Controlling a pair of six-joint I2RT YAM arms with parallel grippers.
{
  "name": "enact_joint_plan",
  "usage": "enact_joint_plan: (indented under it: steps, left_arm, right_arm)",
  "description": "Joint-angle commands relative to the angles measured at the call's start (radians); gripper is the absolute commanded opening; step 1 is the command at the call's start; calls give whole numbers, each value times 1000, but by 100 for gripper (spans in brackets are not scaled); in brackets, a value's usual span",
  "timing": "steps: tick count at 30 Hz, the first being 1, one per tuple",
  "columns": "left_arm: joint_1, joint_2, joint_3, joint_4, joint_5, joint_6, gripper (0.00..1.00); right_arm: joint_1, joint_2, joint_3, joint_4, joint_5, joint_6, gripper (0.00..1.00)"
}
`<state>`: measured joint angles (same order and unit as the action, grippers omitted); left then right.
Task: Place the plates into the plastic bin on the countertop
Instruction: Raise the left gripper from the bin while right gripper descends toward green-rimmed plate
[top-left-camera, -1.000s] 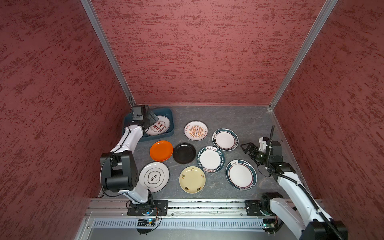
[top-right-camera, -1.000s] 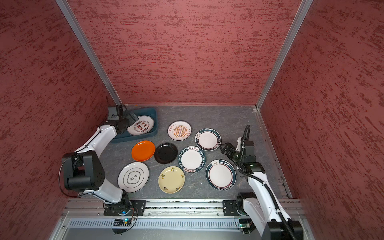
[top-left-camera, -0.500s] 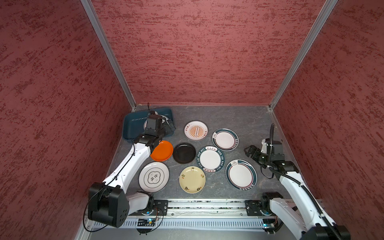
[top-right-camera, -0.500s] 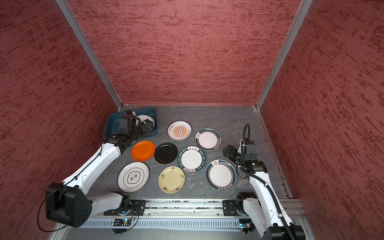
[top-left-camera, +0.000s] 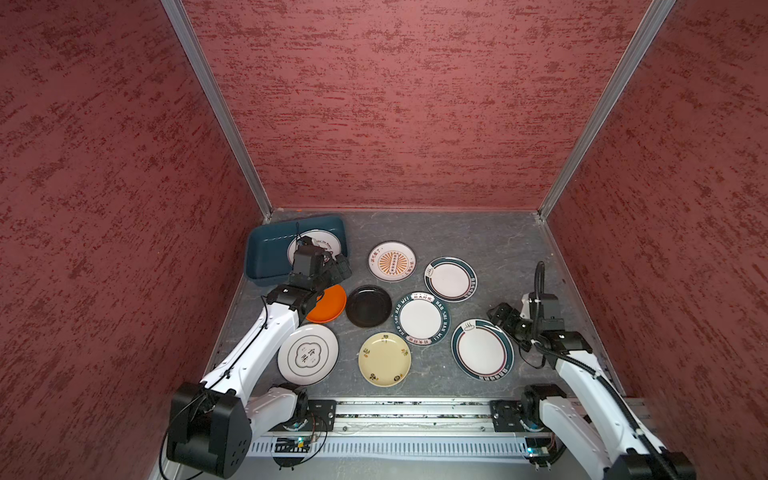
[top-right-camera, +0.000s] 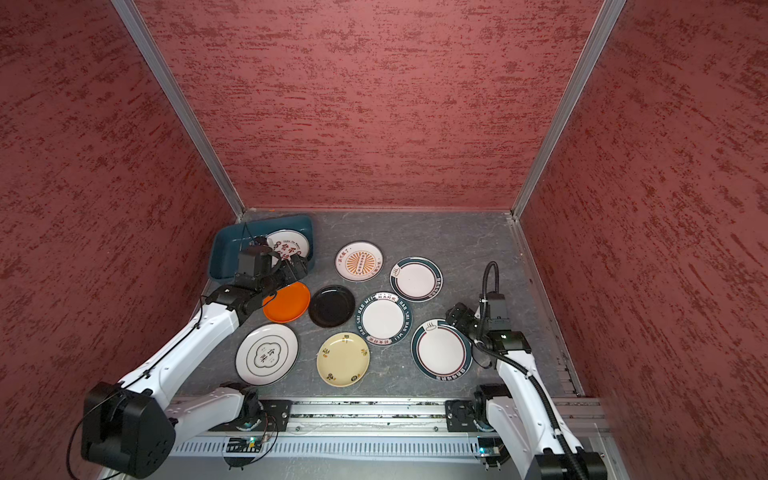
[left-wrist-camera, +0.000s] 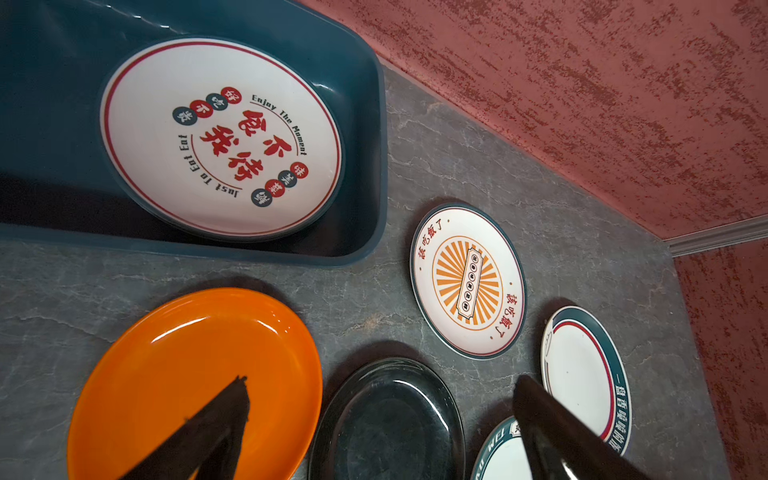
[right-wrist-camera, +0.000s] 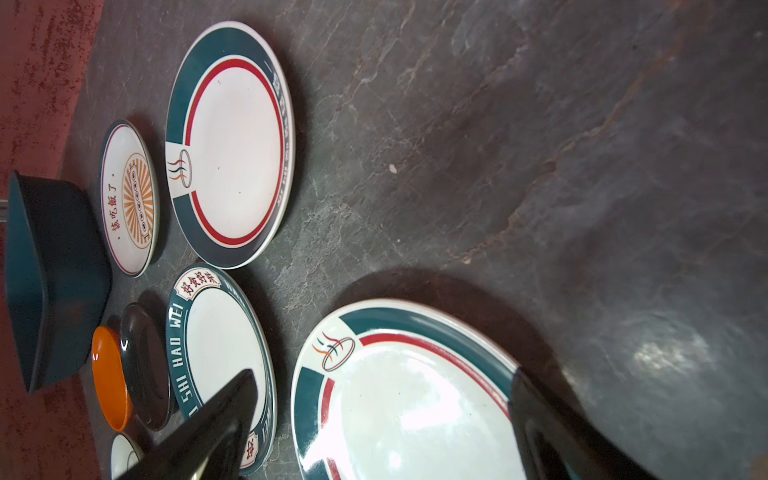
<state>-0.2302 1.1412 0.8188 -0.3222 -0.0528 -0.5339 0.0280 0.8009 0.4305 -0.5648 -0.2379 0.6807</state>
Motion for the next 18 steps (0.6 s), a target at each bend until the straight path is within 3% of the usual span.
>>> enact_joint_plan:
  steps: [1,18]
  left_arm:
    - [1,20,0,49,3,-2,99]
    - [40,85,-3,114,63,6,100]
  right_arm:
    - [-4,-19,-22,1,45,43,95]
    - [8,96,-28,-4,145,40,95]
